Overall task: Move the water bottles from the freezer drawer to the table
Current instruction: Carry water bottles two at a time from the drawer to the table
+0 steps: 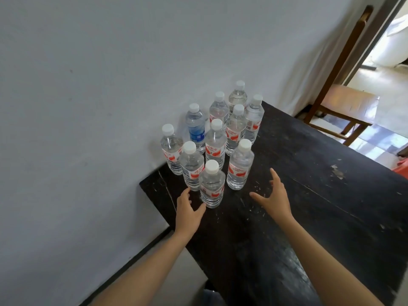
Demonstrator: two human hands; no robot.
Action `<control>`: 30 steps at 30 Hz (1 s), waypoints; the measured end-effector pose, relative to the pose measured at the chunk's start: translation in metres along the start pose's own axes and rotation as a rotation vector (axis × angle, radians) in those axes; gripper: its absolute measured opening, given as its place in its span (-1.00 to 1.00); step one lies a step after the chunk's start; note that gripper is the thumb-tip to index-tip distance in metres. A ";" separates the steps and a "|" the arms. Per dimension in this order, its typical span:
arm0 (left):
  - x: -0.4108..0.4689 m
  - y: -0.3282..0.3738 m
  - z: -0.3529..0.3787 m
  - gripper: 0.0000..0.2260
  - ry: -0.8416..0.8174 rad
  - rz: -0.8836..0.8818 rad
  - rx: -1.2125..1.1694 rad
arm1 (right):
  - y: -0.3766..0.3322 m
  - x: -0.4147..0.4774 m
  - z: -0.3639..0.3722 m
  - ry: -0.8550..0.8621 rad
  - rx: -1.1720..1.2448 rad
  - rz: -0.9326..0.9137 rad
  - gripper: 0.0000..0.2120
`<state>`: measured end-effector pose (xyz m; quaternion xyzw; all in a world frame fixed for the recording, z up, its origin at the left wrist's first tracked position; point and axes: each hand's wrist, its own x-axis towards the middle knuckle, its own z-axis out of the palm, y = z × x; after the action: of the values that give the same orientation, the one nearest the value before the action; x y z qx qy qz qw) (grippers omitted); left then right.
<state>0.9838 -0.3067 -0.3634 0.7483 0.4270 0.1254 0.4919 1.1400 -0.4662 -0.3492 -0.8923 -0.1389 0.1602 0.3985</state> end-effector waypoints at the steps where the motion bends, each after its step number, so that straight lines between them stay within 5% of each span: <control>1: 0.001 -0.001 -0.003 -0.43 -0.006 0.006 0.002 | 0.002 -0.005 -0.004 0.017 0.001 0.010 -0.10; 10: 0.007 -0.010 -0.038 -0.61 -0.099 0.254 0.028 | 0.007 -0.068 -0.014 0.170 -0.124 0.062 -0.21; 17: 0.007 -0.012 -0.085 -0.67 -0.230 0.559 0.022 | -0.031 -0.142 -0.005 0.535 -0.035 0.057 -0.39; 30: -0.014 0.024 -0.157 -0.67 -0.434 1.066 0.055 | -0.096 -0.328 -0.008 0.741 -0.503 0.130 -0.50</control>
<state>0.8921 -0.2227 -0.2642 0.8813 -0.1167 0.1886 0.4173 0.8330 -0.5326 -0.2143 -0.9654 0.0352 -0.1842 0.1812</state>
